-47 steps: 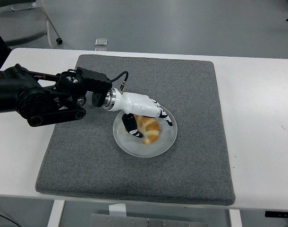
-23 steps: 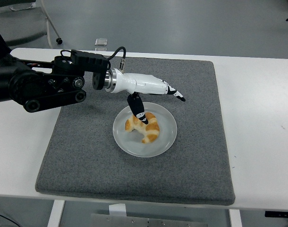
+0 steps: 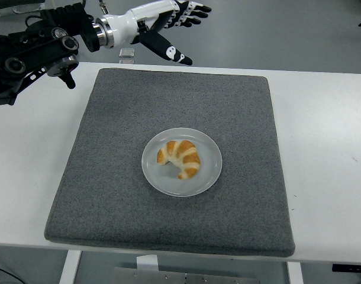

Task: Place the bread on the plate

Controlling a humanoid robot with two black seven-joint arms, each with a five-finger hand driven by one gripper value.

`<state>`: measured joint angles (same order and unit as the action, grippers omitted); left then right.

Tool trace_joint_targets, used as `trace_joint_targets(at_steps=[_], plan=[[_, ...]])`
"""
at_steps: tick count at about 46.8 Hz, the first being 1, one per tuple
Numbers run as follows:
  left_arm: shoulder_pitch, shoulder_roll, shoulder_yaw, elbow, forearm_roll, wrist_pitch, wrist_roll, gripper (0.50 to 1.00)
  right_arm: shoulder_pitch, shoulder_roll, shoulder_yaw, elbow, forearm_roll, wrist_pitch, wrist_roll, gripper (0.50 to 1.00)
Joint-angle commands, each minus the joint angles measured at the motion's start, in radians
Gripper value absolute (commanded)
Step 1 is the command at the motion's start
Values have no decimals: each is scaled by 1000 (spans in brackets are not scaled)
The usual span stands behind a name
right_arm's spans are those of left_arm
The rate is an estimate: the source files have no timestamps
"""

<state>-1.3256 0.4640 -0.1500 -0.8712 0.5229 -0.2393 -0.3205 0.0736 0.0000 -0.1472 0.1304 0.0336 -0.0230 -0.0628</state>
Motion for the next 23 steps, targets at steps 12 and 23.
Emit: trace_joint_targets(at_steps=[12, 23], plan=[[75, -1, -28, 130, -266, 11, 8, 994, 0, 0, 0, 0, -1, 0, 0, 930], [140, -18, -54, 218, -539, 11, 11, 996, 0, 0, 0, 0, 0, 0, 0, 932]])
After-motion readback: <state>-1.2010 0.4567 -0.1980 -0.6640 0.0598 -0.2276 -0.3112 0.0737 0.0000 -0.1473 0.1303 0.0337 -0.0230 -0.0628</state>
